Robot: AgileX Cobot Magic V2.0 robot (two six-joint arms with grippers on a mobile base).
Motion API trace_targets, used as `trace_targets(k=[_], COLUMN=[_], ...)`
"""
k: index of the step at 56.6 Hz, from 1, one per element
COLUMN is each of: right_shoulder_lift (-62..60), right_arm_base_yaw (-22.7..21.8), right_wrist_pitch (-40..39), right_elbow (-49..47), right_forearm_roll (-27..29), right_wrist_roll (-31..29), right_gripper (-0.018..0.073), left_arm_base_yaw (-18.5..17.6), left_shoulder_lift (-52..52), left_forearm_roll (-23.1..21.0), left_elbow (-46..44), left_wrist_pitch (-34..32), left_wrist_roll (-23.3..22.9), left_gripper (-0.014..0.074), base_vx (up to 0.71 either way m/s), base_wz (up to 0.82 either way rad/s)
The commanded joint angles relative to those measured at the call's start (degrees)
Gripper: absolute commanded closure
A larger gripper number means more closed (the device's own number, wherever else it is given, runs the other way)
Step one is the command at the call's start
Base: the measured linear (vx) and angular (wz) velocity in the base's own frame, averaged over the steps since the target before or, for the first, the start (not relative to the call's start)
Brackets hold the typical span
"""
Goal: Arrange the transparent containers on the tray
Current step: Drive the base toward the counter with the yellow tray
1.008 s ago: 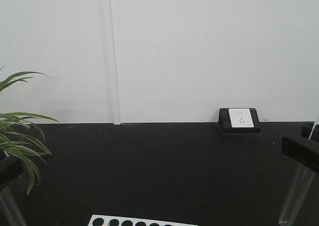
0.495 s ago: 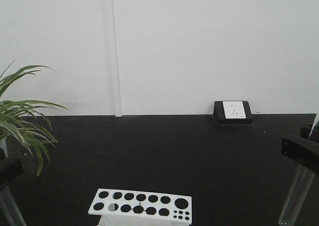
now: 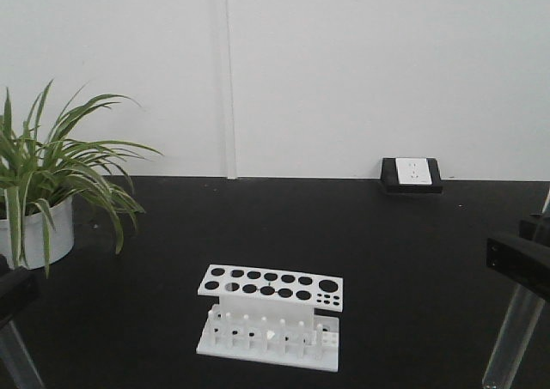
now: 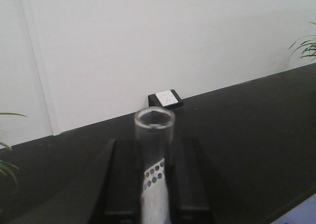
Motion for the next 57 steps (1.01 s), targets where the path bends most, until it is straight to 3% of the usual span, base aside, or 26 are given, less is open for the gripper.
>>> trace_targets(k=[1, 57], right_shoulder_lift=[0.09, 0.09], right_arm_base_yaw=[-0.32, -0.32], right_wrist_pitch=[-4.80, -4.80], right_elbow=[-1.89, -1.89], right_forearm_roll=[-0.15, -0.15], right_wrist_roll=[-0.66, -0.66], right_gripper=[0.0477, 0.0477], left_arm_base_yaw=[-0.31, -0.31], left_shoulder_lift=[-0.31, -0.31], left_forearm_roll=[-0.55, -0.55], left_elbow=[-1.53, -1.53], left_wrist_pitch=[-5.29, -5.29], left_wrist_roll=[-0.47, -0.47], left_gripper=[0.0493, 0.0493], base_vx=[-0.31, -0.34], base_wz=[0.17, 0.13])
